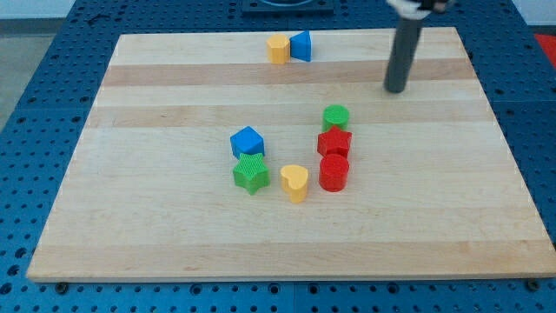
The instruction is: Push the yellow hexagon a bit down
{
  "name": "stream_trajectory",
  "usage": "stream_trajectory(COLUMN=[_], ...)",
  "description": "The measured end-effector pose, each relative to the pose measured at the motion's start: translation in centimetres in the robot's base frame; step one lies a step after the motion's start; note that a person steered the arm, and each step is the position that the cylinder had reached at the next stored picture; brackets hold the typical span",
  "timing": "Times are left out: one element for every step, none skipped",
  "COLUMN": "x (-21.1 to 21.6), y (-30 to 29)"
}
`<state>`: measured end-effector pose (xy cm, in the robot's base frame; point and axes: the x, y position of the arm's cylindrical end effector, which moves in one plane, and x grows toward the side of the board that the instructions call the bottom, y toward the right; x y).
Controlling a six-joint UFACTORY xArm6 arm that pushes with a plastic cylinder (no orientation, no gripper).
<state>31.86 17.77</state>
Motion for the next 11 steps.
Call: stream_trajectory(x=[-4.8,-8.3,-11.8,-12.6,-12.0,-10.0,-9.2,-9.2,-9.2,-8.9,-8.3], y=[0.0,-3.4,-8.4,-13.7,-19.0,-20.9,-22.1,-22.0,-20.3,-20.2,-20.2])
